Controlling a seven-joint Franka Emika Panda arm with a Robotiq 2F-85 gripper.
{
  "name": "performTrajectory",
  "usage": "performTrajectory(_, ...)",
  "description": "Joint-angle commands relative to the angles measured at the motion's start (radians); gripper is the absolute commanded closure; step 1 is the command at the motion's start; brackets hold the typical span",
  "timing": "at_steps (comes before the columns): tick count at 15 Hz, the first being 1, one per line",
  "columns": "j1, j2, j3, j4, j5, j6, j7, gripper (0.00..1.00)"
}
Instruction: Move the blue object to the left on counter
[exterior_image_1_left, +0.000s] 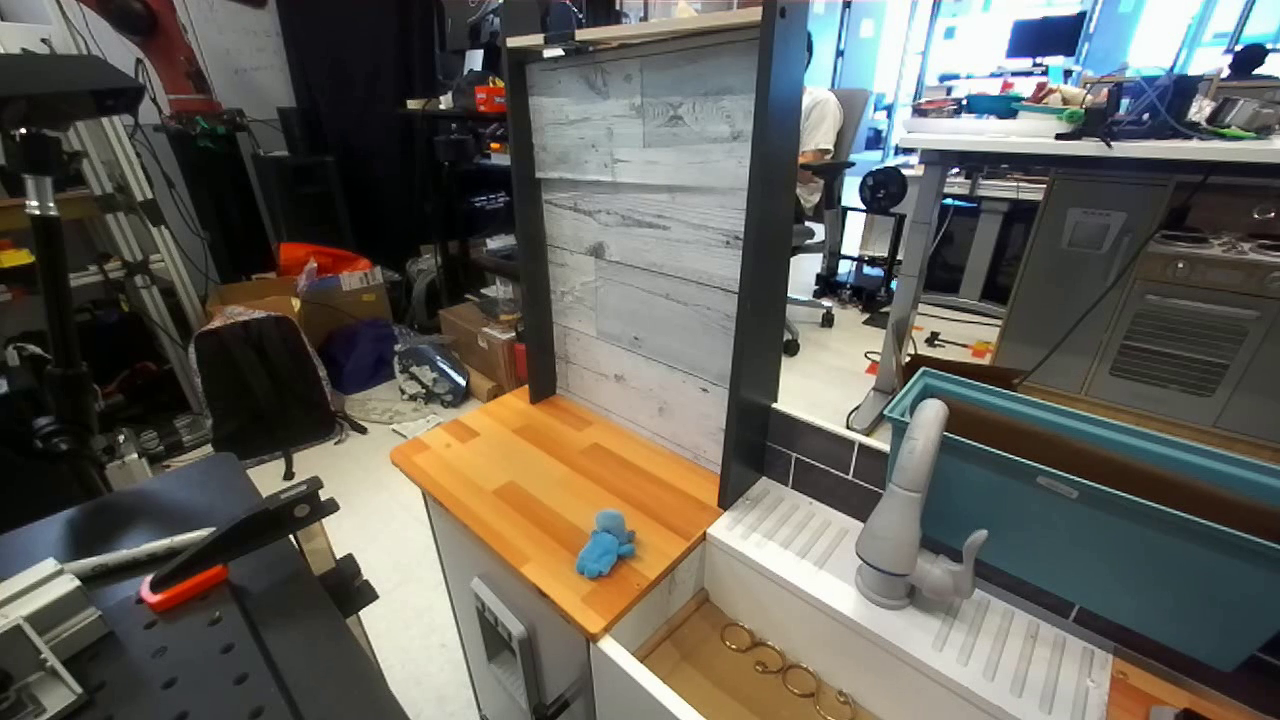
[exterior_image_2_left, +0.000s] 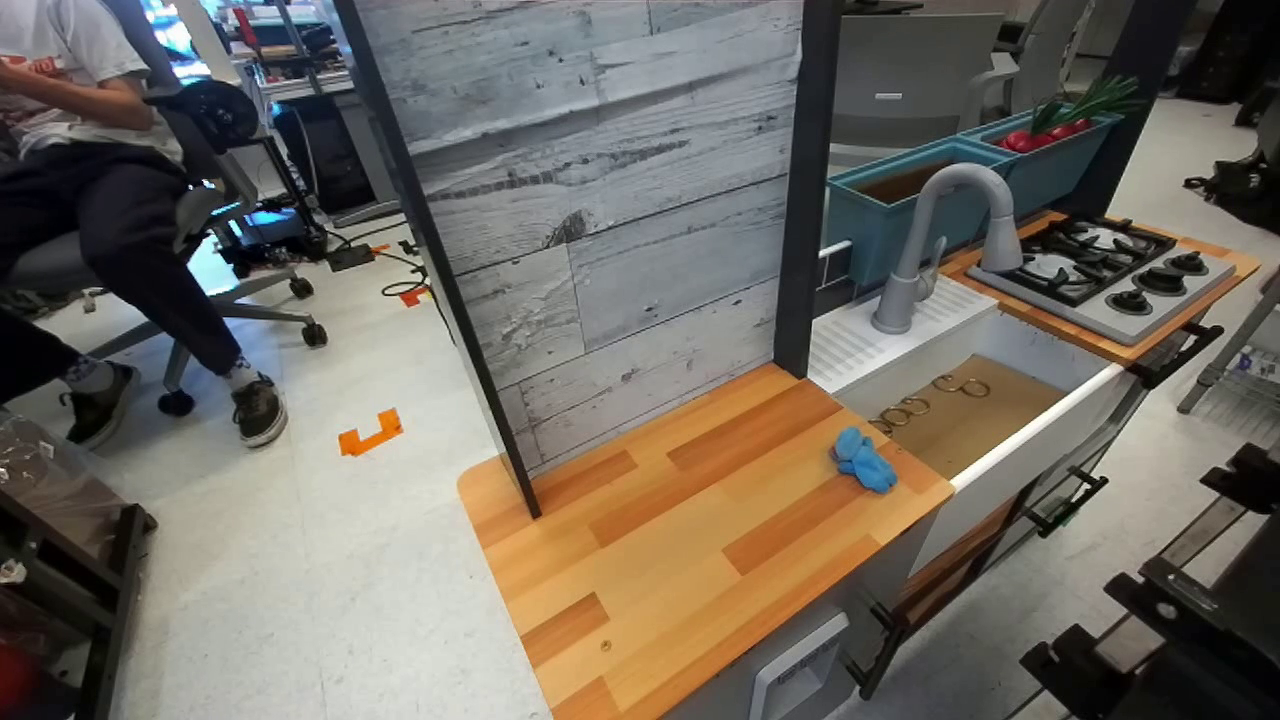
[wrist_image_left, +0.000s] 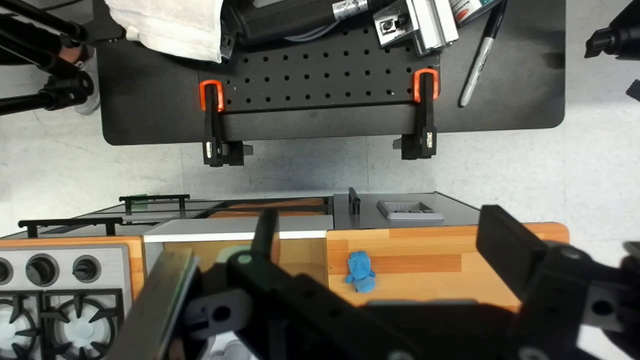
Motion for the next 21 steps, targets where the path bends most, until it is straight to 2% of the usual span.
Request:
performTrajectory(1,-0.01,0.053,-0.002,-0.04,-0.073,0.15,0.033,0.0)
performTrajectory(8,-0.018,0.222,-0.008,-0.14,-0.293,0.531,0.111,0.0)
performTrajectory(14,-0.01,0.424,-0.063,-0.134,-0.438,0.842,0.167,0.0)
performTrajectory(16,-0.001,0.509,-0.095,-0.109,-0.451,0.922,0.155,0.0)
performTrajectory(21,0.021,0.741,-0.15,-0.009,-0.378,1.071,0.071,0.0)
